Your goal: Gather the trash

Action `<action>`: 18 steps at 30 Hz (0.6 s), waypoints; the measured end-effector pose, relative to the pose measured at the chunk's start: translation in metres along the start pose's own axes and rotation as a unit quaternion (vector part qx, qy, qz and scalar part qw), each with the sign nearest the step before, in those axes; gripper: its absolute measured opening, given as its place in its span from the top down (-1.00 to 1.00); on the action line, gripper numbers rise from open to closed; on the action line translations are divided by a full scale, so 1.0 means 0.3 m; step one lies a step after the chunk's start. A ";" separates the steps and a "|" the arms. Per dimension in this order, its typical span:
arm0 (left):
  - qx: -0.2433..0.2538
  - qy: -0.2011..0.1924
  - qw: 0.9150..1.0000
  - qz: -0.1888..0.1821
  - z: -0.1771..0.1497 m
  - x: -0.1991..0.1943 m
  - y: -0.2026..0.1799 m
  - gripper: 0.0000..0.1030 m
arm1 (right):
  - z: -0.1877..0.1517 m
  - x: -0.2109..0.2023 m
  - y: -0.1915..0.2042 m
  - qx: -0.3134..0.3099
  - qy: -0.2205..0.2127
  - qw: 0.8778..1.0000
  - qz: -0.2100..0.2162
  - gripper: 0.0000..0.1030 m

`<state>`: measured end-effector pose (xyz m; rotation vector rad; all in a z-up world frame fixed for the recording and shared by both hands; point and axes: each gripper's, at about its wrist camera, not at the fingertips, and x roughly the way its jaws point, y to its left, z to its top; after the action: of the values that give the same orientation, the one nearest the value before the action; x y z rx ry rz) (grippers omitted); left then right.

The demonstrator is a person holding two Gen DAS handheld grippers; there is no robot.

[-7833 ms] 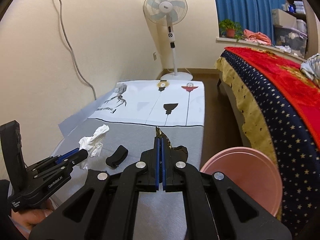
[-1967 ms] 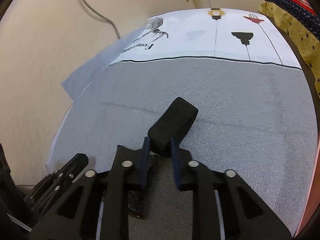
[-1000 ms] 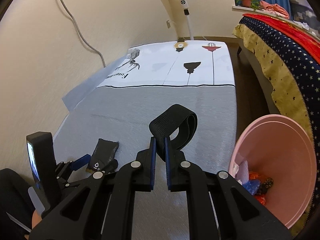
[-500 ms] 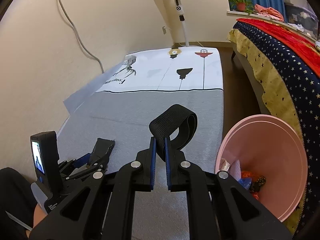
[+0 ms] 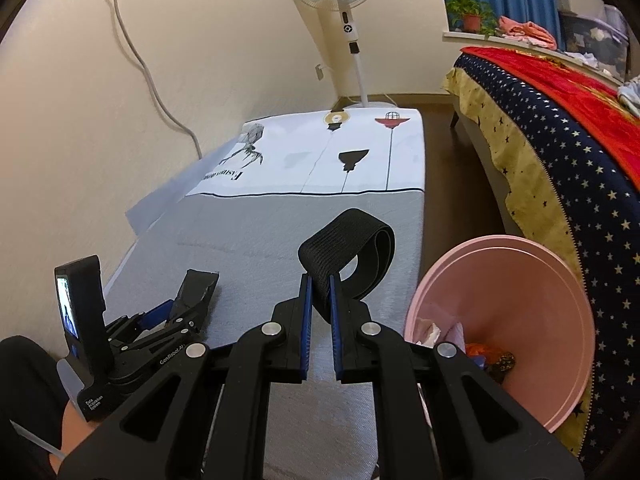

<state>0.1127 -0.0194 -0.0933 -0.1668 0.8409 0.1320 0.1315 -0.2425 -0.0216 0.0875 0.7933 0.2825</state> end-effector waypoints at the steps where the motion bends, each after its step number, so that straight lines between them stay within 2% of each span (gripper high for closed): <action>1: 0.002 -0.002 1.000 -0.003 0.002 -0.006 -0.006 0.05 | 0.002 -0.009 -0.005 0.004 -0.002 1.000 0.001 0.83; 18: 0.016 -0.039 0.998 -0.050 0.048 -0.093 -0.079 0.05 | 0.077 -0.232 -0.038 -0.006 -0.035 0.999 -0.016 0.82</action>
<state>0.1092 -0.0412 -0.0607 -0.1726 0.7554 0.0304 0.1041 -0.2723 0.0406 0.0720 0.7232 0.2528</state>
